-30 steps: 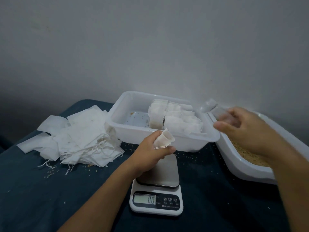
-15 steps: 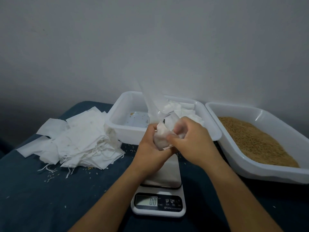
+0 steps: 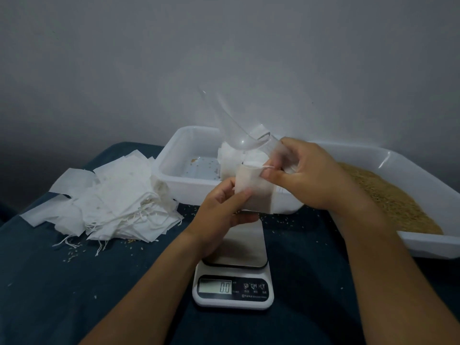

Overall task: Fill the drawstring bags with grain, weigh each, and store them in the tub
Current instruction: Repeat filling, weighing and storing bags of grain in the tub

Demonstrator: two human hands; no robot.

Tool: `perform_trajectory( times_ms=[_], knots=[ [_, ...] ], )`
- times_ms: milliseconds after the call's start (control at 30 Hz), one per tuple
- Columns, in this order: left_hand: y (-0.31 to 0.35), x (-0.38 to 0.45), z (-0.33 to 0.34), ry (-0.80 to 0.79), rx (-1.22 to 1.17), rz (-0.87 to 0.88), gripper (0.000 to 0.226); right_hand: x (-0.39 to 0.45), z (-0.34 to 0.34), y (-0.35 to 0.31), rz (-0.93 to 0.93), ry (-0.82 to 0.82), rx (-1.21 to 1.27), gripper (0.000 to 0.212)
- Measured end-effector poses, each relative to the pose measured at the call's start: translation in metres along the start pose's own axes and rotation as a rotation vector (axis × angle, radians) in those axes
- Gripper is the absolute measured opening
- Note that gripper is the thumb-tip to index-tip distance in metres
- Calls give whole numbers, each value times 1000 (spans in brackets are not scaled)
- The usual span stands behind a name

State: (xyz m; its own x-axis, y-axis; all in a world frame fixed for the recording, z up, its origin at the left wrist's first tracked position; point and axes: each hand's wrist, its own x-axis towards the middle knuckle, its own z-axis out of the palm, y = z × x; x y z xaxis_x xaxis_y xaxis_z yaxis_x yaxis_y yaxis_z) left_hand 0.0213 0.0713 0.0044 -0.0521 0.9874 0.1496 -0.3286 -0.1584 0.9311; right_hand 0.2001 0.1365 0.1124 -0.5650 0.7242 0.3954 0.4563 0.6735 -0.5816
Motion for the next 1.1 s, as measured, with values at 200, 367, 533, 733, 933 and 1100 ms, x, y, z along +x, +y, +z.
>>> perform_trajectory(
  times_ms=[200,367,533,733,933,1100],
  knots=[
    [0,1,3,121,62,50,25,-6,12,7,55,24,163,33],
    [-3,3,1,151,73,48,17,-13,29,23,105,79,137,24],
    [-2,1,-3,10,146,62,36,-15,38,26,-5,230,143,32],
    [-6,4,-5,37,226,80,41,-16,40,35,39,156,150,34],
    [-5,4,-10,-6,250,80,40,-30,51,44,26,210,147,39],
    [2,9,-29,50,372,32,16,-40,63,49,123,130,233,37]
  ],
)
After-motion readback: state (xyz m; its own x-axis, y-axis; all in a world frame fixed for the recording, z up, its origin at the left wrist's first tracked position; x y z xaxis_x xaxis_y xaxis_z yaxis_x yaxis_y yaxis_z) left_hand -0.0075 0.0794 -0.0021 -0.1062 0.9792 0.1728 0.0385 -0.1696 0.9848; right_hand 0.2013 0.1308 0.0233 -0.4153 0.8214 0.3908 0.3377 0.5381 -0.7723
